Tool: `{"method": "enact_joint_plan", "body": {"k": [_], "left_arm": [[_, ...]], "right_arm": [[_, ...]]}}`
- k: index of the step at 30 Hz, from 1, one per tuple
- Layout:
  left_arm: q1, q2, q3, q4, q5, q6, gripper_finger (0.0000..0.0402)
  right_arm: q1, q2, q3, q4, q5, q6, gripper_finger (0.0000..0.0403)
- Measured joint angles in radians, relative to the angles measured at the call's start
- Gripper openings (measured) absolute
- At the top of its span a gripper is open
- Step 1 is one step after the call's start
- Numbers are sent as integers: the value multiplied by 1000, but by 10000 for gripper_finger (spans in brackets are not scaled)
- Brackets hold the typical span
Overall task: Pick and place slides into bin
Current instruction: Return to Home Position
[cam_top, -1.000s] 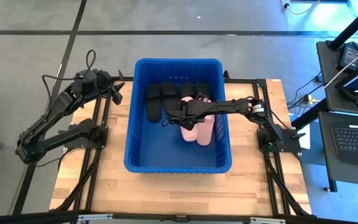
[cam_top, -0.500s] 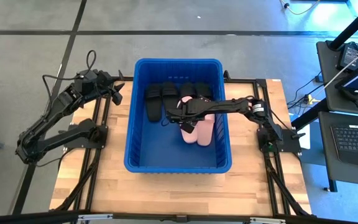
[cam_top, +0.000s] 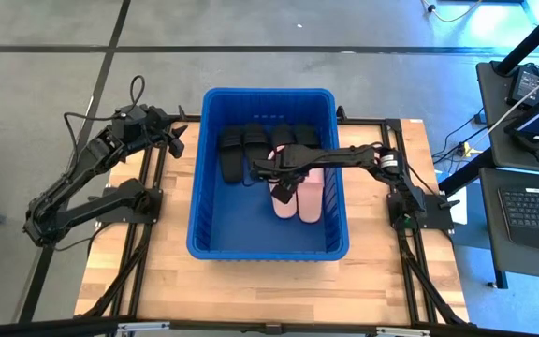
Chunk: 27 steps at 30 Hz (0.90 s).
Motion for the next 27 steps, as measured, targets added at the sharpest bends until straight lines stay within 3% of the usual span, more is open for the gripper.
{"method": "enact_joint_plan", "body": {"k": [15,22,24,27], "left_arm": [[0,0,0,0,0,-1,176],[0,0,0,0,0,-1,176],[0,0,0,-1,0,-1,176],[0,-3,0,0,7,-42,176]], "right_arm": [[-6,-14,3,-45,-5,21,194],[-6,-29,79,-98,-5,25,194],[-6,-33,116,-126,32,22,194],[1,-56,184,-166,173,-2,194]]}}
